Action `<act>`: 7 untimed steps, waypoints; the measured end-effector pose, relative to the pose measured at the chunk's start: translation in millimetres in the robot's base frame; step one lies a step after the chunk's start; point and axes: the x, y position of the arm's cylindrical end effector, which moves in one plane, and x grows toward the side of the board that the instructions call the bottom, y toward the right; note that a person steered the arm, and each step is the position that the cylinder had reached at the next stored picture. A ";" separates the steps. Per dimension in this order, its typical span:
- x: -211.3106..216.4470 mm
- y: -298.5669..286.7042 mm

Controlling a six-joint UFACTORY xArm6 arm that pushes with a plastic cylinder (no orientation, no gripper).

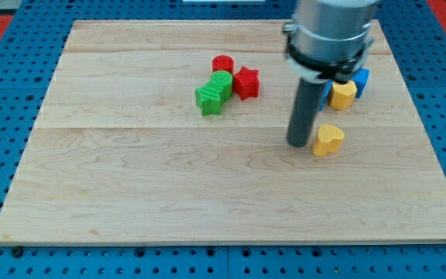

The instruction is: Move yellow heart into the yellow hexagon

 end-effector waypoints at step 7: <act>-30.4 52.5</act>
